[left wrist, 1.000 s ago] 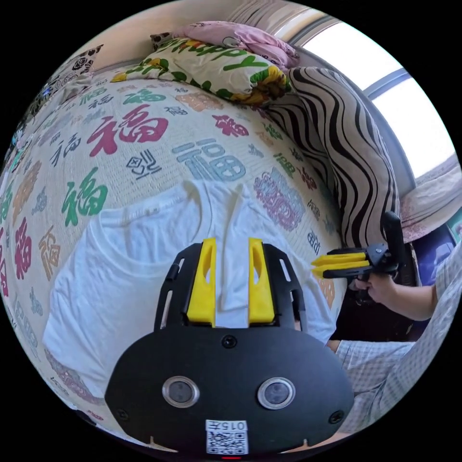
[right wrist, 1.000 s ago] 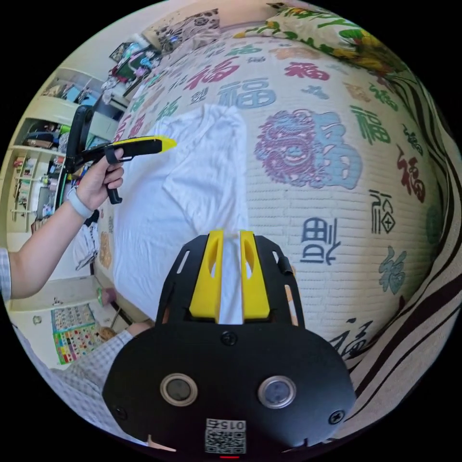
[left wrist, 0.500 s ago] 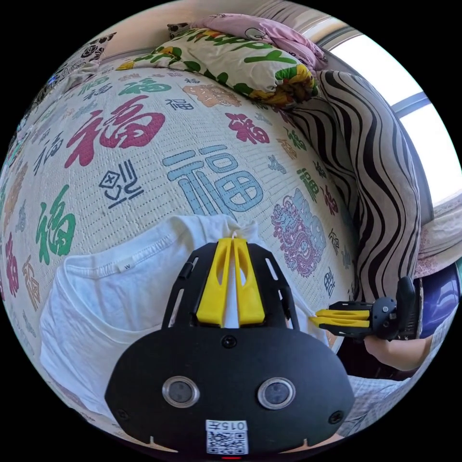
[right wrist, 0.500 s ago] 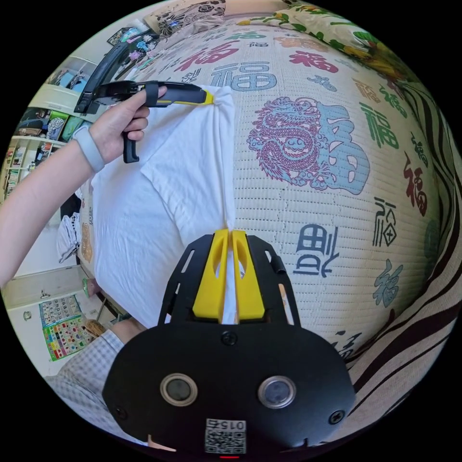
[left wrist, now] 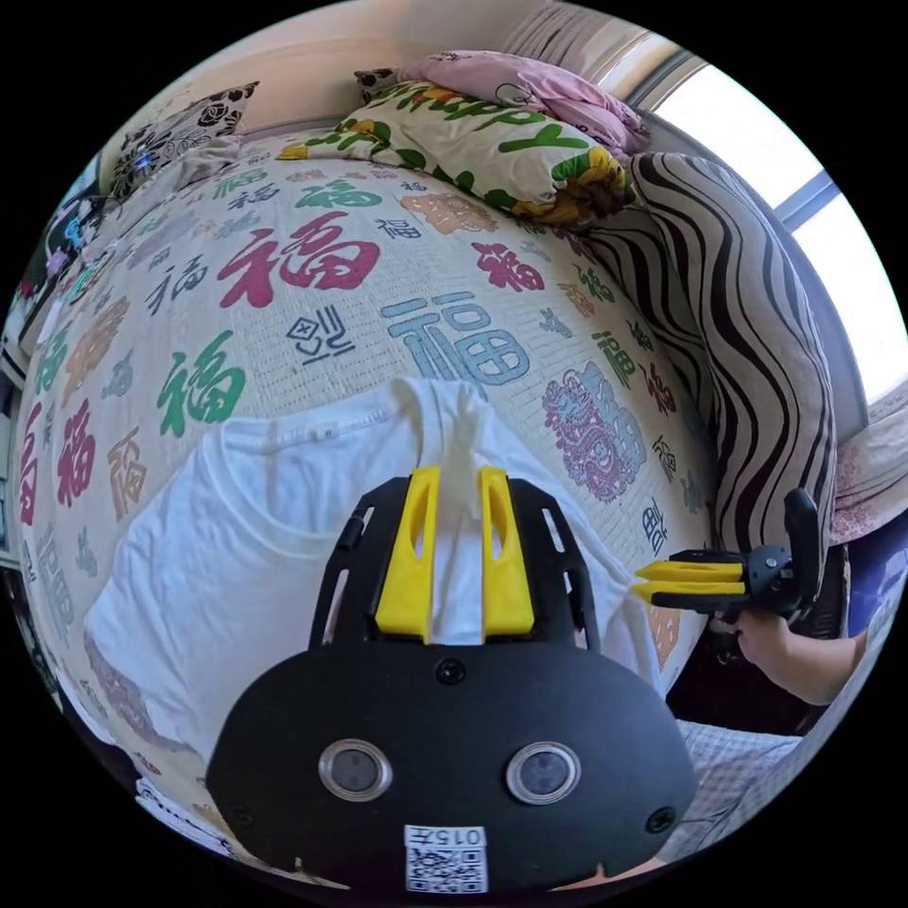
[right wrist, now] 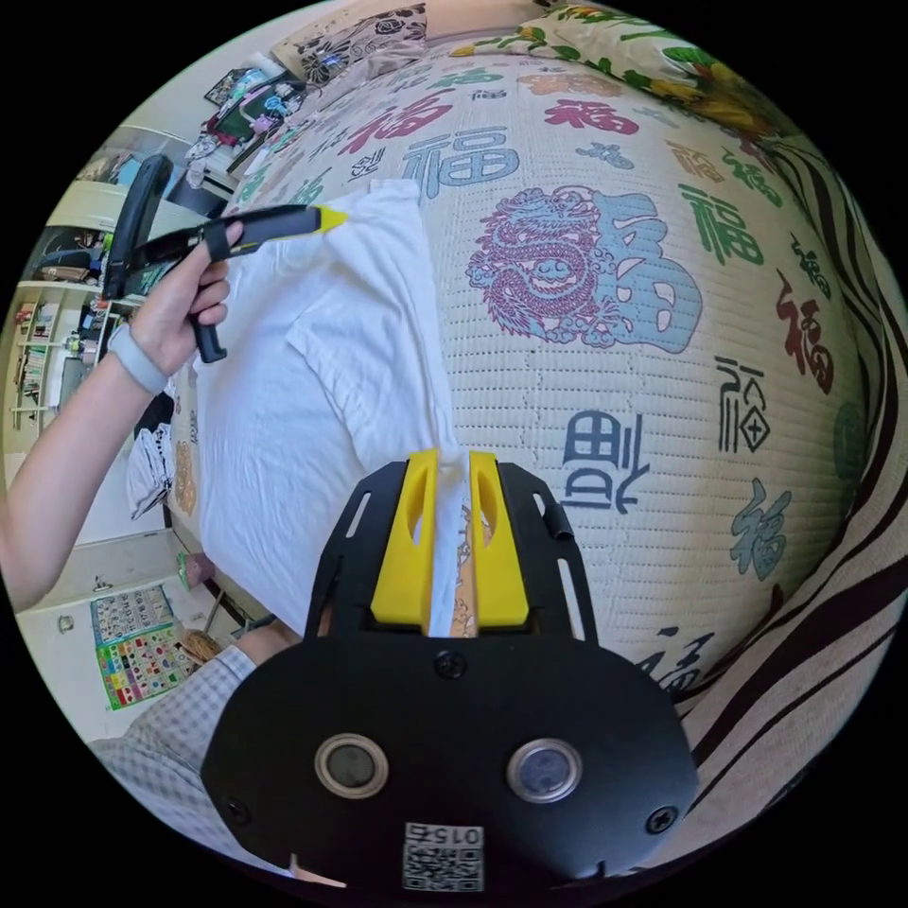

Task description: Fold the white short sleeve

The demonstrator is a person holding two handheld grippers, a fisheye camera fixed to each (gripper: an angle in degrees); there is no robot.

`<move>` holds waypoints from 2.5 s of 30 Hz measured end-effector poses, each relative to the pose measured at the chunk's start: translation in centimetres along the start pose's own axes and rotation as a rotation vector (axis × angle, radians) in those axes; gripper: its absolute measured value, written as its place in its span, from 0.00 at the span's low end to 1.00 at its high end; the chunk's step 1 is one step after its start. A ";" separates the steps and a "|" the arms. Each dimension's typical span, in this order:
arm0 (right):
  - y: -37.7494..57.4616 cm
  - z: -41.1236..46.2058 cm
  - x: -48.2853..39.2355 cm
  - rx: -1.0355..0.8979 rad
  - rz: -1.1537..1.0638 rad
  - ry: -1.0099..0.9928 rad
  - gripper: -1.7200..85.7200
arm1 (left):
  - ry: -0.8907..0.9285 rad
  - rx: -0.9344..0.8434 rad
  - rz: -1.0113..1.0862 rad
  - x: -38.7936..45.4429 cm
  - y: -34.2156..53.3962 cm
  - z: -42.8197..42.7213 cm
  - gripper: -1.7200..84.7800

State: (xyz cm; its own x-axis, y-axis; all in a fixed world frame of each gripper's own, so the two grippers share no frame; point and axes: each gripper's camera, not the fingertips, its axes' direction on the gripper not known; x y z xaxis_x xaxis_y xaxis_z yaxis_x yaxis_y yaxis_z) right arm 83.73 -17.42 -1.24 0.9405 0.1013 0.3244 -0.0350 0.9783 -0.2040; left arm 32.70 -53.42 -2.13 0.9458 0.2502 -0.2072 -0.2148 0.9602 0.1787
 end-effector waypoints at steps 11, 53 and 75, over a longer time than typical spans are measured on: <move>-0.8 0.4 -4.8 0.012 -0.190 0.005 0.09 | -0.012 -0.010 -0.135 -2.0 4.8 -1.3 0.11; -5.3 0.9 -8.9 -0.033 -0.133 -0.043 0.09 | 0.072 0.021 0.000 -5.3 10.7 -3.9 0.08; -11.0 1.1 -26.2 -0.018 -0.180 0.066 0.05 | -0.057 0.248 -0.505 -23.0 37.5 -15.3 0.09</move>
State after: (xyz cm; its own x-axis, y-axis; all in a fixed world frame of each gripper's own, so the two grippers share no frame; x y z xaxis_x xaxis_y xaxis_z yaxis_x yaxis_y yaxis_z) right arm 59.15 -30.67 -6.45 0.9511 -0.0878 0.2961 0.1413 0.9762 -0.1645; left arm -0.83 -21.26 -5.42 0.9296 -0.2460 -0.2745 0.3246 0.8993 0.2933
